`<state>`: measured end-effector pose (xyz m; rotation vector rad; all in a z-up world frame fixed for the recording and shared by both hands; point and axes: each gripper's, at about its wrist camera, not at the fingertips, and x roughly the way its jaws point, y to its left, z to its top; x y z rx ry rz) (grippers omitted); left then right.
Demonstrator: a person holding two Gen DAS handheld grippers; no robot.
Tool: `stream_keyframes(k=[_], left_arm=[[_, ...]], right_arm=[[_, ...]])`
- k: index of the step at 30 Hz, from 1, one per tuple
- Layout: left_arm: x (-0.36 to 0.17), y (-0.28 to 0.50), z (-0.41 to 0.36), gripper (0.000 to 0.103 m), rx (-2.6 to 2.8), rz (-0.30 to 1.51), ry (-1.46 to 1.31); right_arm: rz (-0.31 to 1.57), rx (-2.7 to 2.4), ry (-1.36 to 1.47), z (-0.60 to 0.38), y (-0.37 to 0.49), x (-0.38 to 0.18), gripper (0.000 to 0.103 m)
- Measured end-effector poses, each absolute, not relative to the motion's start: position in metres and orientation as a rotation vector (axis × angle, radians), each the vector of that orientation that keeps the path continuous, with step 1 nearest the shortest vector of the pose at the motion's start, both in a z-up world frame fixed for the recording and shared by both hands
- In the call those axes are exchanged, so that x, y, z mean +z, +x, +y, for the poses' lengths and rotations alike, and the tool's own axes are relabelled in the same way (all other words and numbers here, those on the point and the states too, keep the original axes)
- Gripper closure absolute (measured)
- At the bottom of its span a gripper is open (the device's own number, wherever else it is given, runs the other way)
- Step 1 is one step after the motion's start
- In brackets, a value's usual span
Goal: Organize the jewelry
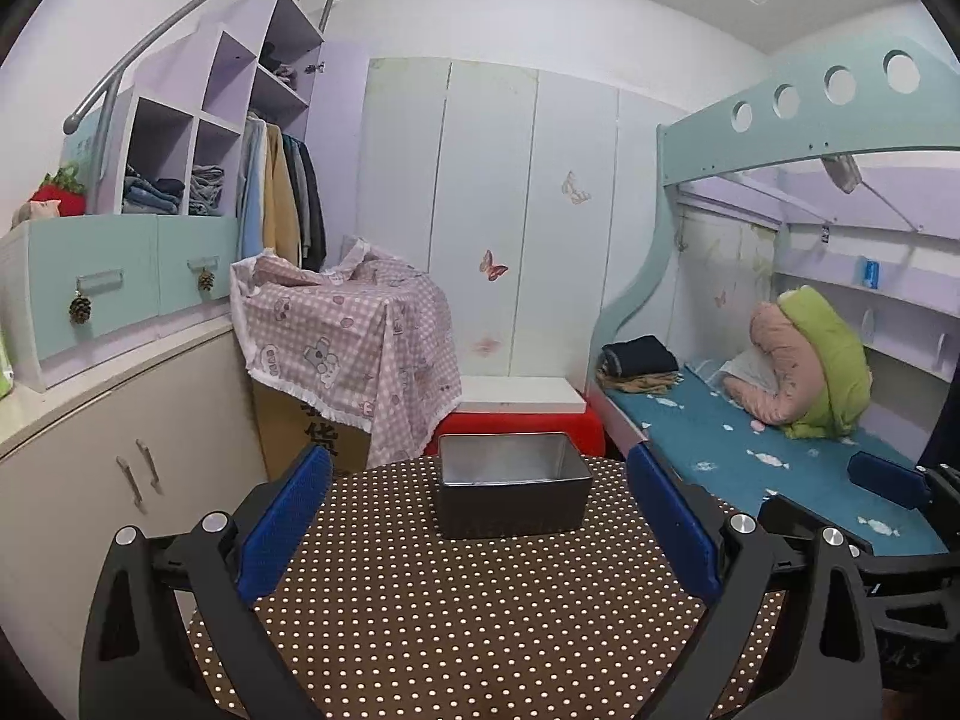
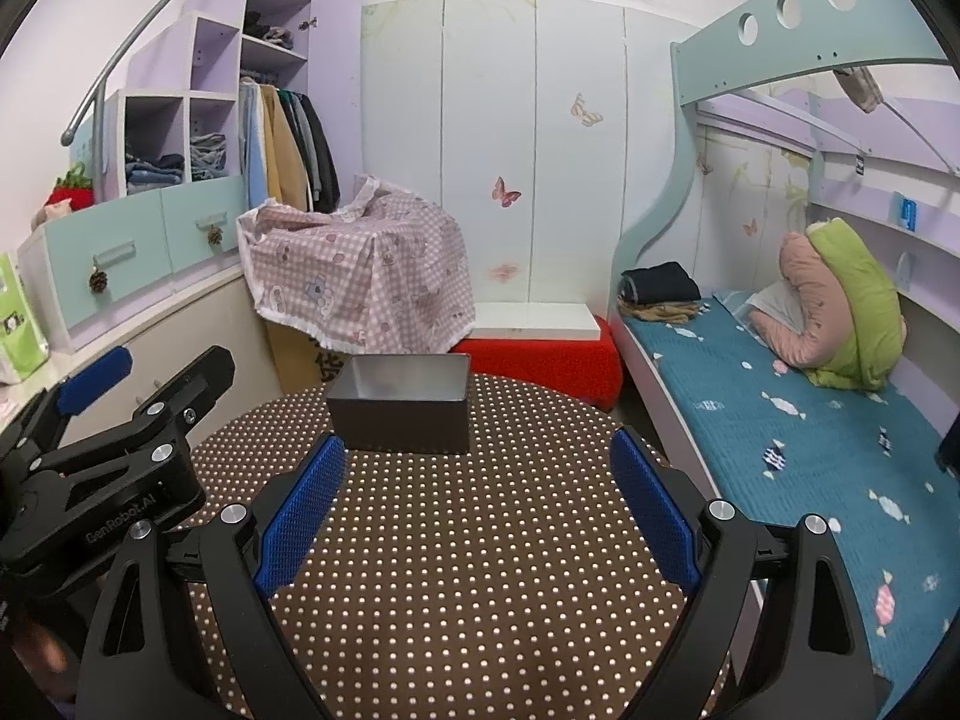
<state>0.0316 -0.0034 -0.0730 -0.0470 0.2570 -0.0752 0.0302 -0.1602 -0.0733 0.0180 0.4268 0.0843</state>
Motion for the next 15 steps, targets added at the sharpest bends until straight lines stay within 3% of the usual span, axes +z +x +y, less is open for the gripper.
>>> stream_keyframes(k=[15], left_arm=[[-0.0699, 0.0346, -0.0025, 0.007, -0.087, 0.248, -0.021]], right_arm=[[0.423, 0.082, 0.015, -0.1589, 0.0262, -0.0723, 0.016]])
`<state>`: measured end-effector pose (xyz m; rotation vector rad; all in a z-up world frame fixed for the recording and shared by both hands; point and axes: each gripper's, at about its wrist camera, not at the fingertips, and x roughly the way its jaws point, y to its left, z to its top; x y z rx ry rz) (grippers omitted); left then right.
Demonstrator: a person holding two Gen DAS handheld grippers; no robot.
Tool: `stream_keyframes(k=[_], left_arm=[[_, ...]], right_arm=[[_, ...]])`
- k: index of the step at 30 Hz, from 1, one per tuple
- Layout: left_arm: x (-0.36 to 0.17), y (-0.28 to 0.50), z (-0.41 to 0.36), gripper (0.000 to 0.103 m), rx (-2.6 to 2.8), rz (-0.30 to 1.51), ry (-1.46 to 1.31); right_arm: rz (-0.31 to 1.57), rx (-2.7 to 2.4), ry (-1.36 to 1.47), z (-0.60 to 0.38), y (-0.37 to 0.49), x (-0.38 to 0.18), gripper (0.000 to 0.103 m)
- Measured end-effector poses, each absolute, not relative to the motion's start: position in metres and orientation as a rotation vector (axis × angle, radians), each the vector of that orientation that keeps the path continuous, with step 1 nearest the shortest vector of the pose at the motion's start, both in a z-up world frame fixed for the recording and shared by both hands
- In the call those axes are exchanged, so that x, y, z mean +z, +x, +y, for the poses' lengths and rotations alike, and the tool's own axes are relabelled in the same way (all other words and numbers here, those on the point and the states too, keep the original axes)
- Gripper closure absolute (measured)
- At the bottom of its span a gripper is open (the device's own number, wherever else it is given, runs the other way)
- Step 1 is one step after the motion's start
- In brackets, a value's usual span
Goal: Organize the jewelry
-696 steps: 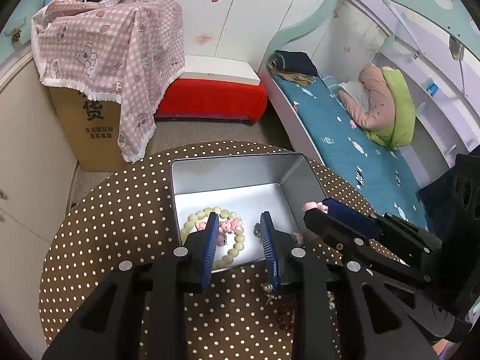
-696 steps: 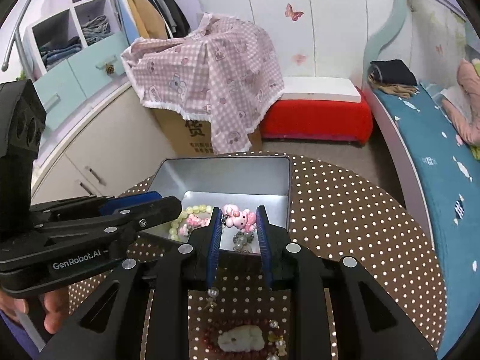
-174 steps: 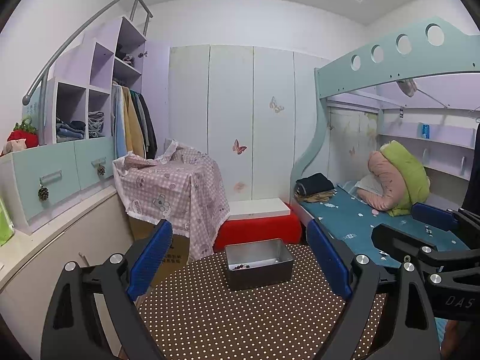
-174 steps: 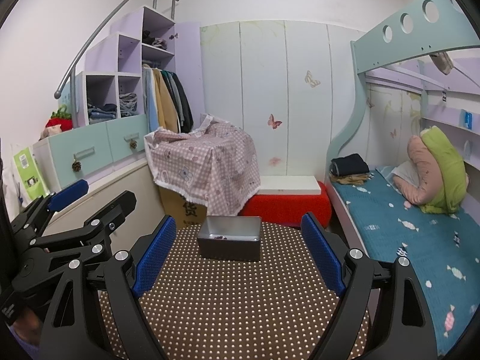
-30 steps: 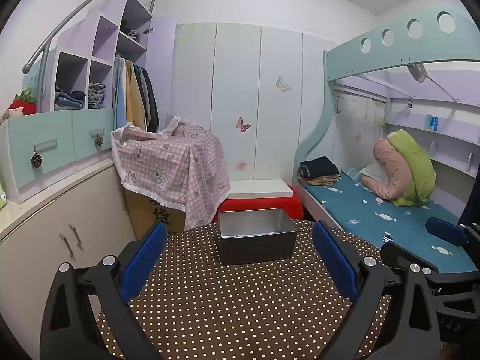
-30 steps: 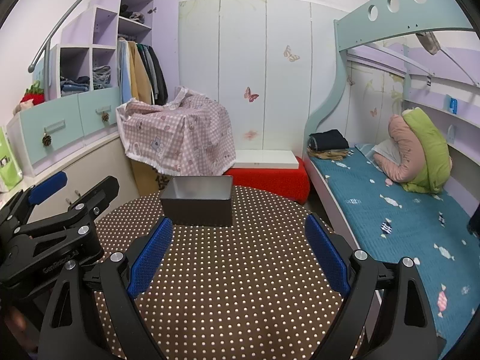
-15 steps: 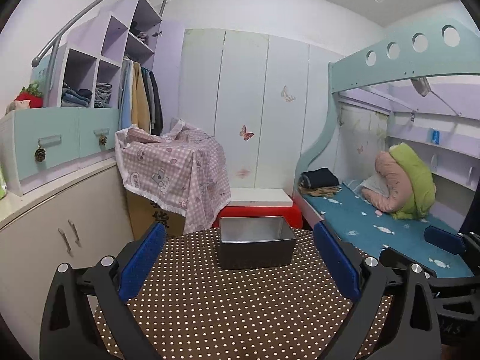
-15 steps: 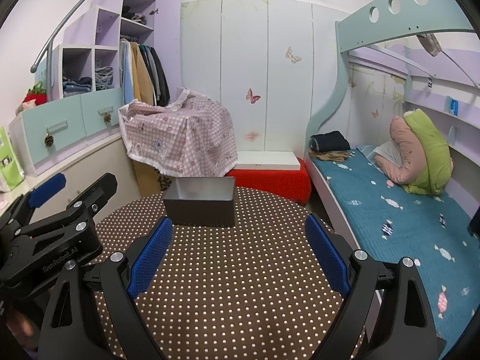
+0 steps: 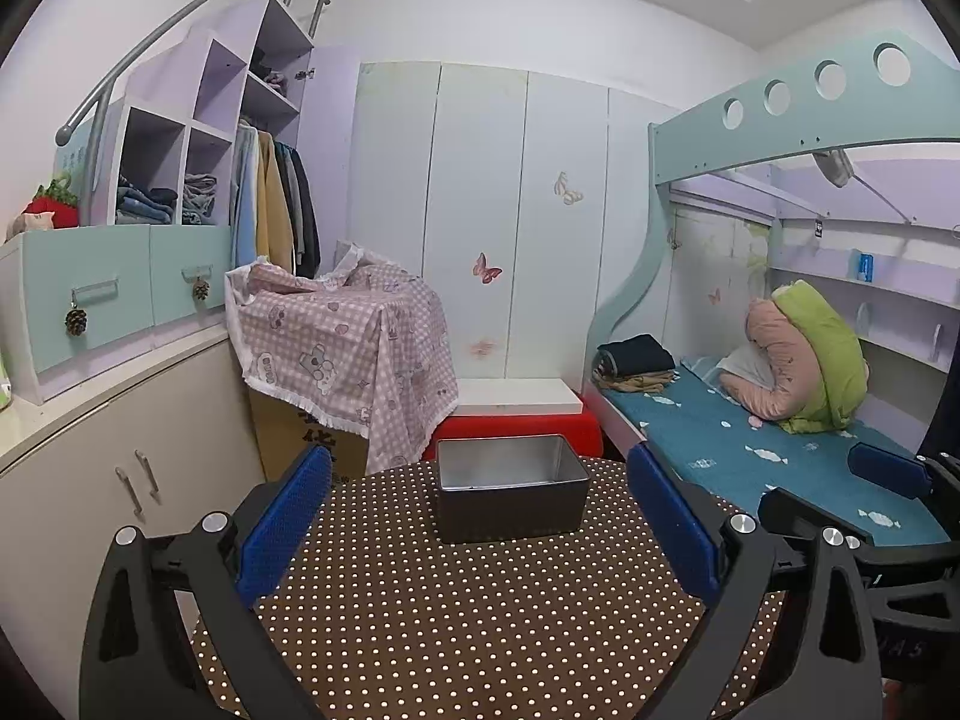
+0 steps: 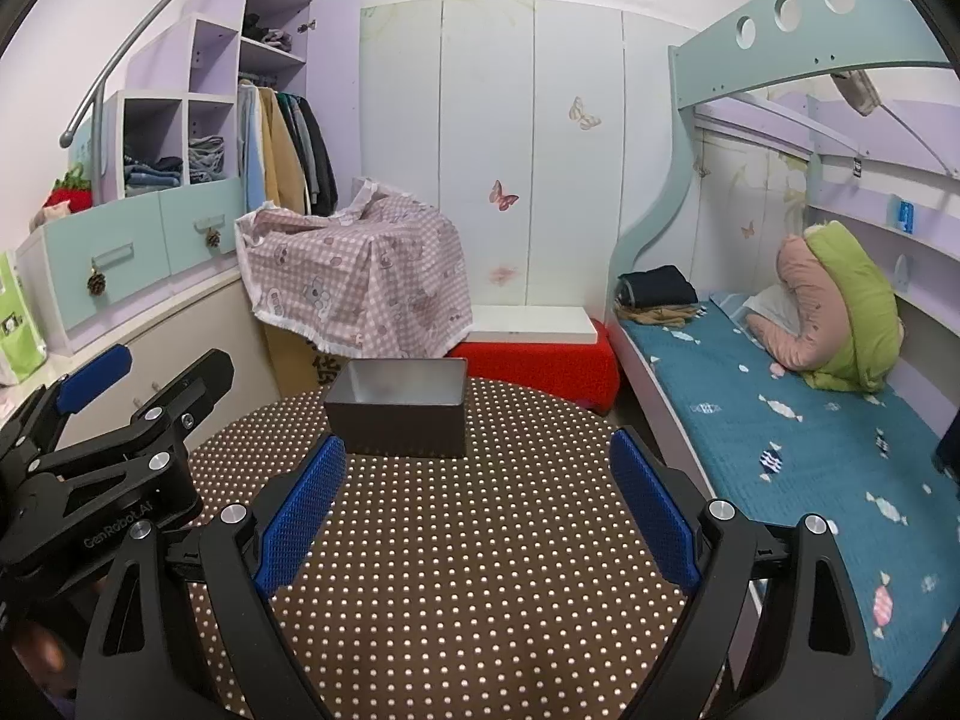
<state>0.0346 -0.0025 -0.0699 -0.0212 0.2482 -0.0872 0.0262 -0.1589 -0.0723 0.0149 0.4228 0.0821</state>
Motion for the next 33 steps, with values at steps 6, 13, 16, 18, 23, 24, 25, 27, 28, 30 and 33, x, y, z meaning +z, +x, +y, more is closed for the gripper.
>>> stream_keyframes(k=[6, 13, 16, 18, 23, 24, 25, 27, 28, 30, 33], left_arm=[[-0.0701, 0.0353, -0.0024, 0.007, -0.09, 0.253, -0.023], [-0.0699, 0.0351, -0.0026, 0.007, -0.089, 0.252, -0.021], [-0.0714, 0.0352, -0.0036, 0.007, -0.09, 0.254, -0.021], [-0.0718, 0.0353, -0.0039, 0.007, -0.09, 0.254, -0.019], [-0.0734, 0.0362, -0.0042, 0.007, -0.097, 0.254, -0.018], [-0.0739, 0.0363, -0.004, 0.007, -0.095, 0.253, -0.017], [-0.0744, 0.0364, -0.0049, 0.007, -0.095, 0.254, -0.016], [-0.075, 0.0359, -0.0044, 0.007, -0.1, 0.252, -0.018], [-0.075, 0.0368, -0.0045, 0.007, -0.099, 0.255, -0.019], [-0.0753, 0.0361, -0.0037, 0.007, -0.095, 0.255, -0.027], [-0.0753, 0.0357, -0.0038, 0.007, -0.096, 0.257, -0.025]], right_arm=[[0.423, 0.082, 0.014, -0.1591, 0.0259, -0.0715, 0.016], [0.422, 0.081, 0.014, -0.1588, 0.0251, -0.0716, 0.016], [0.424, 0.082, 0.014, -0.159, 0.0254, -0.0716, 0.016], [0.425, 0.082, 0.014, -0.1589, 0.0255, -0.071, 0.016], [0.425, 0.082, 0.014, -0.1588, 0.0249, -0.0705, 0.016], [0.426, 0.083, 0.013, -0.1594, 0.0257, -0.0703, 0.016], [0.426, 0.082, 0.014, -0.1595, 0.0259, -0.0702, 0.016], [0.426, 0.081, 0.015, -0.1594, 0.0246, -0.0702, 0.016], [0.427, 0.083, 0.015, -0.1597, 0.0259, -0.0694, 0.016], [0.427, 0.083, 0.015, -0.1597, 0.0257, -0.069, 0.016], [0.427, 0.083, 0.015, -0.1596, 0.0255, -0.0689, 0.016]])
